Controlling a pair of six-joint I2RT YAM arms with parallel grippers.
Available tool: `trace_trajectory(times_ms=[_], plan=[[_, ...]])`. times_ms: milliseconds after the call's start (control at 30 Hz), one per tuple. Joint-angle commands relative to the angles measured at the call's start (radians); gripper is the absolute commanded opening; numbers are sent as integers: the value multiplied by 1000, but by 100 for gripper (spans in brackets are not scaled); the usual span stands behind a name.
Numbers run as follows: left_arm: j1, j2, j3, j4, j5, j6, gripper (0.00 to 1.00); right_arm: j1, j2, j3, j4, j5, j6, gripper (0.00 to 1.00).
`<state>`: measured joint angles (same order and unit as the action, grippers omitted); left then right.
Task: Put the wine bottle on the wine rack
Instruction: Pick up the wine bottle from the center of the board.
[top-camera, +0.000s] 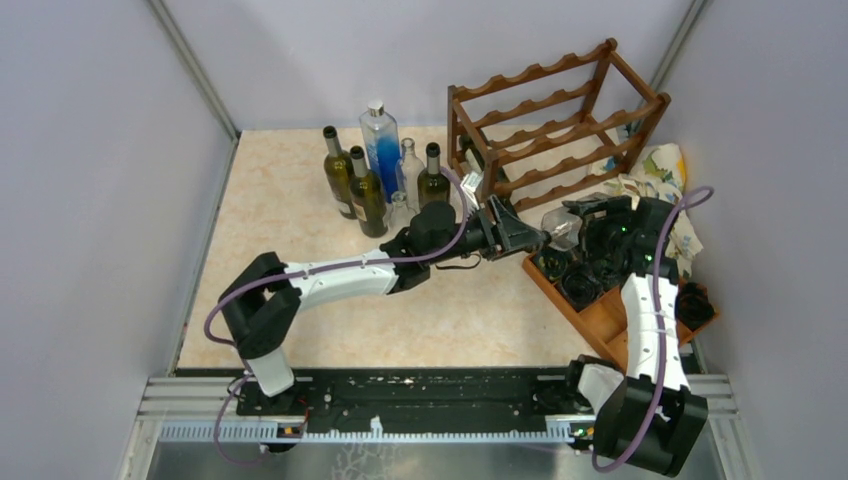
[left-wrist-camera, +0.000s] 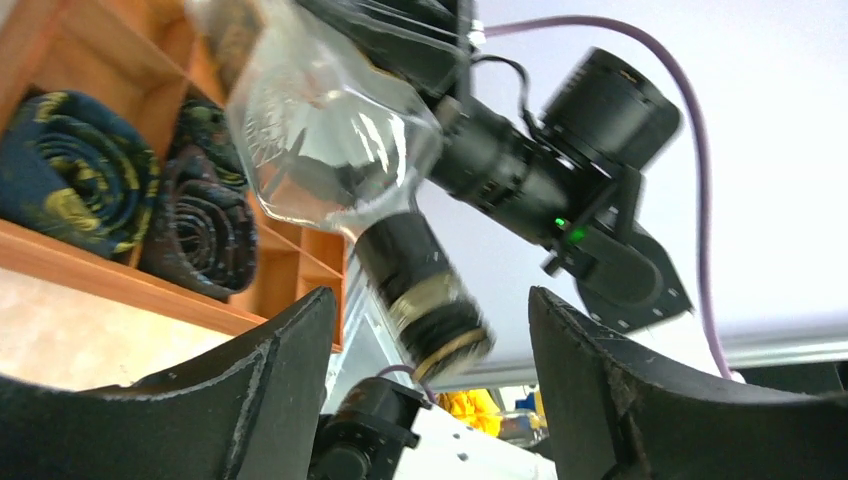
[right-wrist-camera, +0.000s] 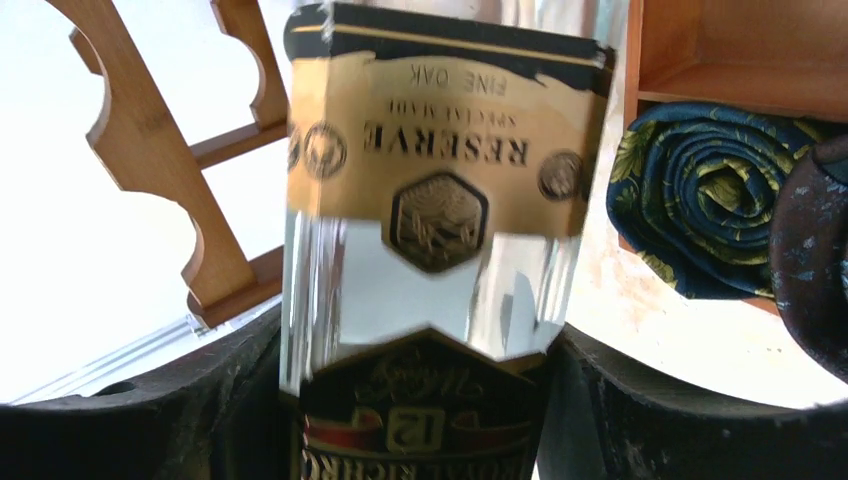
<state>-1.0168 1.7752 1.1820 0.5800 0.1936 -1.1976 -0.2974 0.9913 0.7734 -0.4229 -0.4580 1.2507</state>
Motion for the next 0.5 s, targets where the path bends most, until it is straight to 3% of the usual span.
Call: trace_trajectory(times_ms=[0,267,467], plan=[[-9,-84,-18,21,33,68,77,-11,-19,39,187,-22,18,0],[-8,-71,-51,6,76,59,77,-18,-16,30,208,-36,-2,0],[-5,-114,-15,-89,57,184,78,-32,-27,66,217,-103,-303,0]])
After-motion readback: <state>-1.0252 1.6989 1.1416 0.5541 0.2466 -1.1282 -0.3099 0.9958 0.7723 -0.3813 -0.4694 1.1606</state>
